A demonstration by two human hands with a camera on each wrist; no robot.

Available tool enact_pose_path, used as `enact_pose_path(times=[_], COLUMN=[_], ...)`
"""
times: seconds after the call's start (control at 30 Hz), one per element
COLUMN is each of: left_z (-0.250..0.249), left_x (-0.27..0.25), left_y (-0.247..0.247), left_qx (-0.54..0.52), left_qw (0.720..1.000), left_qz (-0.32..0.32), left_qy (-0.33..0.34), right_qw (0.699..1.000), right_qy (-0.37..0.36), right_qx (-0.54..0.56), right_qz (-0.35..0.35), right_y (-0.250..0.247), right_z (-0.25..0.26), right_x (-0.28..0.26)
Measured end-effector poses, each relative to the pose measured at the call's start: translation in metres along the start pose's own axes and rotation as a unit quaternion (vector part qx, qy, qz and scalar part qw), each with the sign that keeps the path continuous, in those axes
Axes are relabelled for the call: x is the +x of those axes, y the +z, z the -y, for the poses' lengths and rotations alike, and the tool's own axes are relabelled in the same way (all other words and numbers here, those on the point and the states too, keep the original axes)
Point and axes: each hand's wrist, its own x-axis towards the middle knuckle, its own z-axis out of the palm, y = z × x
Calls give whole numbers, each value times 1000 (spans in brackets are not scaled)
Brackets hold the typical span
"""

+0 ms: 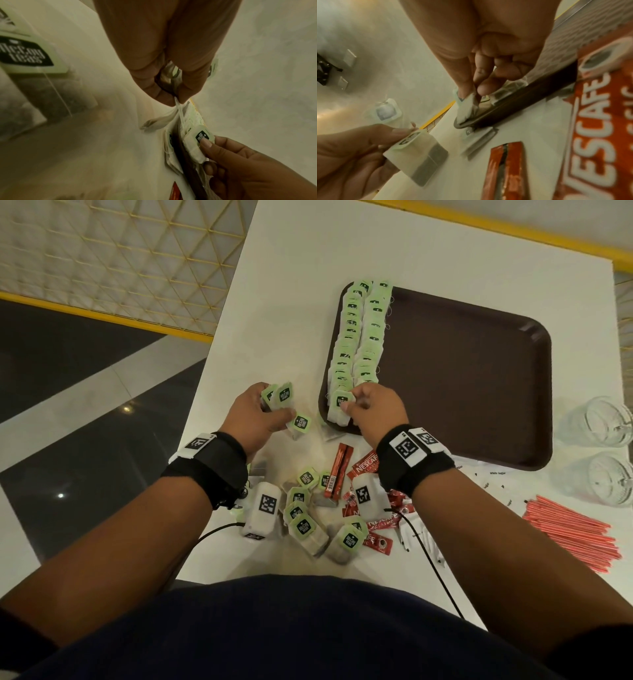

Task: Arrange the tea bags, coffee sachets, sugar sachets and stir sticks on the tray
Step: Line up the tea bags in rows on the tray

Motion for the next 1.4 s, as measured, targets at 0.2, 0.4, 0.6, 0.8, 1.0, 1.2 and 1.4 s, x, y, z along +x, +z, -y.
enact_pose_path(times=[0.2, 0.4, 0.6, 0.8, 1.0, 1.2, 1.4], left_z=[-4, -15, -35, -62, -84, -105, -110], left_x=[1, 4, 15, 34, 58, 96, 136], left_y=[1, 6, 16, 41, 68, 92, 96], left_qx=[-6, -4, -1, -8, -25, -97, -30], left_qw=[1000, 999, 996, 985, 975, 978, 993], left_qz=[12, 32, 84, 165, 214, 184, 116], left_qy=[12, 26, 34, 49, 53, -15, 14], right_qw=[998, 995, 991, 991, 989, 989, 979], right_qy=[-29, -45, -111, -91, -84, -65, -30], right_qx=[-45, -80, -35, 39, 97, 117, 173], right_qz=[-25, -25, -68, 90, 78, 58, -102], right_y=[-3, -6, -26, -46, -68, -92, -116], right_z=[2, 6, 20, 19, 4, -4, -15], right_x=[3, 9, 2, 7, 30, 61, 120])
